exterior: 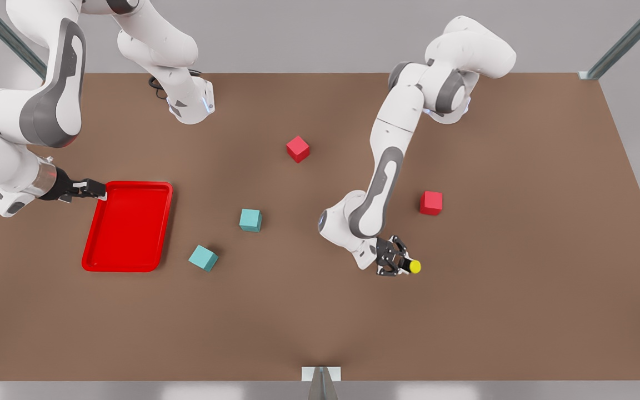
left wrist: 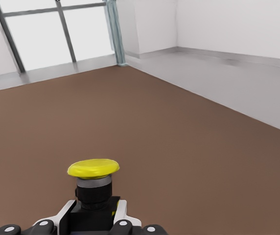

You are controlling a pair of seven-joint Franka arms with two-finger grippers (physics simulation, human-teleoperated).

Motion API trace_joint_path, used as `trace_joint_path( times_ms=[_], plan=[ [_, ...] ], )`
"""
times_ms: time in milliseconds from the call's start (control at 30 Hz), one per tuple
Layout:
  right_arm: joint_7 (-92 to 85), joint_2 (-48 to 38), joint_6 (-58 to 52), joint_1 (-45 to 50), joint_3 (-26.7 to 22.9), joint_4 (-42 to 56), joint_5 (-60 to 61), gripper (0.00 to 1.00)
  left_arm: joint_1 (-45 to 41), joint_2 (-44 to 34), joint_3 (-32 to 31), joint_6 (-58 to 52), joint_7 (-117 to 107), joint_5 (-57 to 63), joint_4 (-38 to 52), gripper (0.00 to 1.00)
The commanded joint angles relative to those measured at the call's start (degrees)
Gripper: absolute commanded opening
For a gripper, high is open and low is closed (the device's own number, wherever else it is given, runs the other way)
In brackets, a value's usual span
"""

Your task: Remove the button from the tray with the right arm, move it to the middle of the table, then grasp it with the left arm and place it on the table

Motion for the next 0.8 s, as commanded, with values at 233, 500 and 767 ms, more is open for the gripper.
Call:
trace_joint_path(
  times_ms=[233,500,767],
  plan=[
    [-0.2,-0.1,-0.1,0.0,0.0,0.1,0.0,1.0,-3.7,3.3,3.7,-0.9,-29.8,-0.8,0.5,0.41],
    [-0.1,0.0,-0.2,0.4,0.0,0.1,-0.1,1.0,-8.3,6.7,7.1,-3.1,-29.6,-0.2,0.3,0.41],
    [-0.1,0.0,-0.1,0.5,0.0,0.1,-0.1,1.0,-10.2,8.4,8.3,-4.1,-29.1,0.5,0.1,0.41]
  ],
)
